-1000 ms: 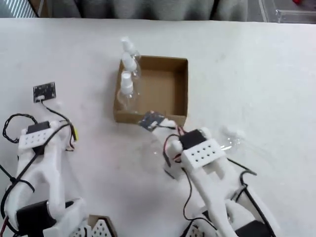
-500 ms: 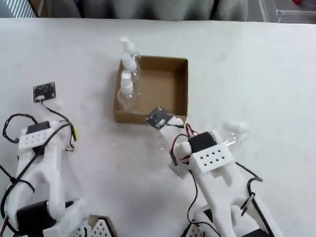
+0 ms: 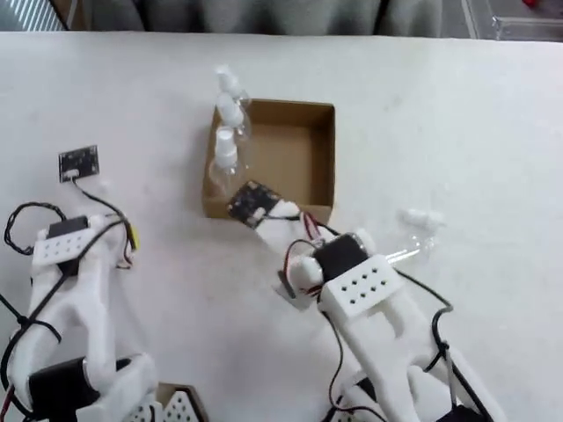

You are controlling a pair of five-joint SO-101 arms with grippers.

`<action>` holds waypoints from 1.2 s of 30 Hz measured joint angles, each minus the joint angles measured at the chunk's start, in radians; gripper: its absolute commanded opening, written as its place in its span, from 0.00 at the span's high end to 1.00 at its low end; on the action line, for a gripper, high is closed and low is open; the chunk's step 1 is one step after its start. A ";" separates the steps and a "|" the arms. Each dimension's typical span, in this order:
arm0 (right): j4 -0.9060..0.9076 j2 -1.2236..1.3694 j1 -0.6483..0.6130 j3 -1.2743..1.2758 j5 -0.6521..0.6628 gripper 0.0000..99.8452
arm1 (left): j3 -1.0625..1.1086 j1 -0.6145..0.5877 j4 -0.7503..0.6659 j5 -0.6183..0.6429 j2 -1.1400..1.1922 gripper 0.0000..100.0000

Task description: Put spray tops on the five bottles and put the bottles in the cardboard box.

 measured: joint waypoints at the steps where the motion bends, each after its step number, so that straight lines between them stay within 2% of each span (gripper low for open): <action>1: -0.011 0.000 -0.012 -0.002 -0.002 0.73 | 0.000 0.000 0.000 0.000 0.000 0.98; 6: -0.057 0.028 -0.021 -0.008 -0.002 0.73 | 0.000 0.000 0.000 0.000 0.000 0.98; 18: -0.106 0.377 -0.031 -0.163 -0.066 0.73 | 0.000 0.000 0.000 0.000 0.000 0.98; 36: -0.132 0.537 -0.029 -0.173 -0.049 0.73 | 0.000 0.000 0.000 0.000 0.000 0.98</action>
